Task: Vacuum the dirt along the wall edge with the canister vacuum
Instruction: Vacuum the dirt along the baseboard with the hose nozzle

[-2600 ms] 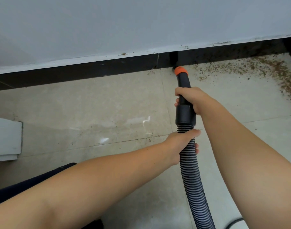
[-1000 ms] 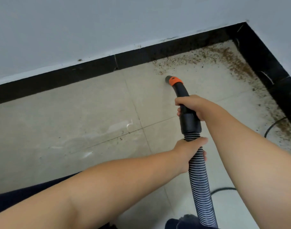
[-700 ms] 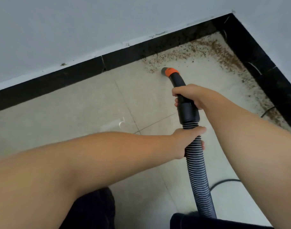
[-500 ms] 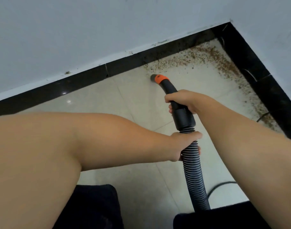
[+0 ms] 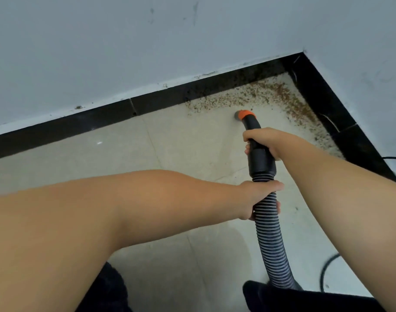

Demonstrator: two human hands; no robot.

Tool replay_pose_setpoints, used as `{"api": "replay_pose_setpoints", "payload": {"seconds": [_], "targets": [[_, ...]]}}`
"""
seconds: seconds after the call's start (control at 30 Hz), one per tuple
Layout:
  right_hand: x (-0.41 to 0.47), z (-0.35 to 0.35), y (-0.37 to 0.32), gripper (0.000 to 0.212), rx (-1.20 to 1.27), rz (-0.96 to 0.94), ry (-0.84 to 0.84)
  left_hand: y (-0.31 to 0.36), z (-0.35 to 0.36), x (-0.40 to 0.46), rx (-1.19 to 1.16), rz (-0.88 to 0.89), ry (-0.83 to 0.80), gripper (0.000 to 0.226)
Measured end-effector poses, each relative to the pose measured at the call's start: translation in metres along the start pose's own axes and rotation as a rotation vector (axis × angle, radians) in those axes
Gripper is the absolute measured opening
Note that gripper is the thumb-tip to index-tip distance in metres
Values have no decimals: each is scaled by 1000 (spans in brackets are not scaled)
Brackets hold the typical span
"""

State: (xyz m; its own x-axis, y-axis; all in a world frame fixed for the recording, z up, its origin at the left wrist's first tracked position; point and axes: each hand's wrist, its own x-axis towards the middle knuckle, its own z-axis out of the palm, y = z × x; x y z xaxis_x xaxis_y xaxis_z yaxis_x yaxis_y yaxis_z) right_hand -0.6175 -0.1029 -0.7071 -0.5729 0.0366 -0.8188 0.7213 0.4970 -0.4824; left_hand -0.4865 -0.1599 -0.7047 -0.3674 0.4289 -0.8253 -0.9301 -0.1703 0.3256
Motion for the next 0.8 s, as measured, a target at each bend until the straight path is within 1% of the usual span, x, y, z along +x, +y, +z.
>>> {"api": "replay_pose_setpoints", "payload": {"seconds": [0.07,0.2,0.37,0.5,0.7,0.8], "targets": [[8,-20,6,24,12,-6,-12,2,17,9,17,7,8,22],[26,-56,14,25,27,-37,-31,11,50,29,-12,37,79,23],[35,-75,14,21,13,-81,-113,18,78,40,-65,84,138,21],[32,-59,14,15,-14,-107,-179,8,72,40,-111,97,162,19],[16,5,27,15,-76,-153,-260,-31,33,27,-180,77,143,18],[15,24,24,13,-54,-157,-276,-35,18,23,-199,91,147,17]]}}
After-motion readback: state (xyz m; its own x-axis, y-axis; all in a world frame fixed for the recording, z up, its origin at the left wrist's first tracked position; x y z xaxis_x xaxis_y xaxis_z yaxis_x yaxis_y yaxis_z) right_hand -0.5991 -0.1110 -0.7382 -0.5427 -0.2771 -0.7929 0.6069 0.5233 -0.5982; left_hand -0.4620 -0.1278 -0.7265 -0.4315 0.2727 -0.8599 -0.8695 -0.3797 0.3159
